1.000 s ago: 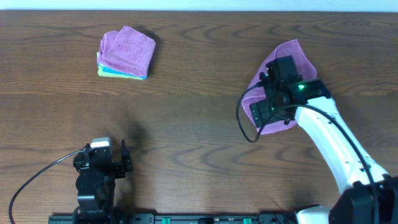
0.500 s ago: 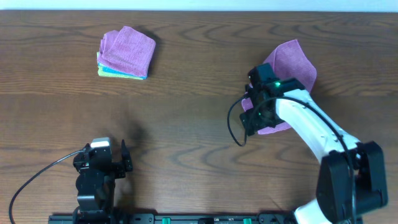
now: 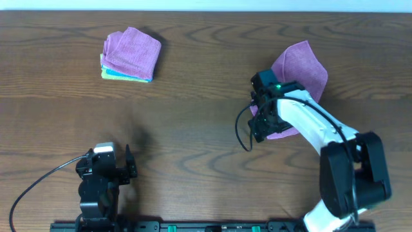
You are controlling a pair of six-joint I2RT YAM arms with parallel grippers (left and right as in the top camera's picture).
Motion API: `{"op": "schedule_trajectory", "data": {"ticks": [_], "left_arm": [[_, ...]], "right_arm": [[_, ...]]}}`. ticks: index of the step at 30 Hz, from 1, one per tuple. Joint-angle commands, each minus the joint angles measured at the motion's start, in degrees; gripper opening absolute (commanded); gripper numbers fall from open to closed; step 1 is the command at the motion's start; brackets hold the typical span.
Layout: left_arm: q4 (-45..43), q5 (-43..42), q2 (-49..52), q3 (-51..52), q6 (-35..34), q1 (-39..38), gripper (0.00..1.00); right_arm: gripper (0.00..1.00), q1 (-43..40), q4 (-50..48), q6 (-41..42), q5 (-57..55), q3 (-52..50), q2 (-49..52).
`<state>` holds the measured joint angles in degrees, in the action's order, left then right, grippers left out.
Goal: Fold the cloth
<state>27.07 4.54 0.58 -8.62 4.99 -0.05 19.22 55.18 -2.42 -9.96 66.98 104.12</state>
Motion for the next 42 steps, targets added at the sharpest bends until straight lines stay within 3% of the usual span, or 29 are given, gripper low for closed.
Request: {"op": "schedule_trajectory", "data": {"ticks": [1,7,16,20,24,25,27,28,33,42], "left_arm": [[0.6,0.3,-0.4,0.9,1.0,0.0,0.95],[0.6,0.3,-0.4,0.9,1.0,0.0,0.95],[0.6,0.3,-0.4,0.9,1.0,0.0,0.95],[0.6,0.3,-0.4,0.9,1.0,0.0,0.95],[0.6,0.3,-0.4,0.9,1.0,0.0,0.95],[0.6,0.3,-0.4,0.9,1.0,0.0,0.95],[0.6,0.3,-0.4,0.9,1.0,0.0,0.95],[0.6,0.3,-0.4,0.9,1.0,0.0,0.95],[0.6,0.3,-0.4,0.9,1.0,0.0,0.95],[0.6,0.3,-0.4,0.9,1.0,0.0,0.95]], "right_arm": [[0.86,0.3,-0.7,-0.7,-2.8,-0.4,1.7],[0.75,0.1,-2.7,-0.7,-3.8,-0.4,2.0],[0.75,-0.2,-3.8,-0.7,-3.8,-0.4,2.4],[0.71,-0.2,-3.8,-0.9,-3.8,-0.4,4.3],[0.44,-0.2,-4.2,-0.9,-3.8,-0.4,5.4],[0.35,-0.2,-4.4,-0.9,-3.8,-0.4,5.4],[0.04,0.0,-4.5,-0.7,-3.6,-0.3,5.4],[0.01,0.2,-4.4,-0.2,-3.5,-0.3,5.3],[0.01,4.5,-4.3,0.3,1.4,-0.2,5.3],[0.01,23.3,-10.5,3.7,5.8,2.6,5.3]]}}
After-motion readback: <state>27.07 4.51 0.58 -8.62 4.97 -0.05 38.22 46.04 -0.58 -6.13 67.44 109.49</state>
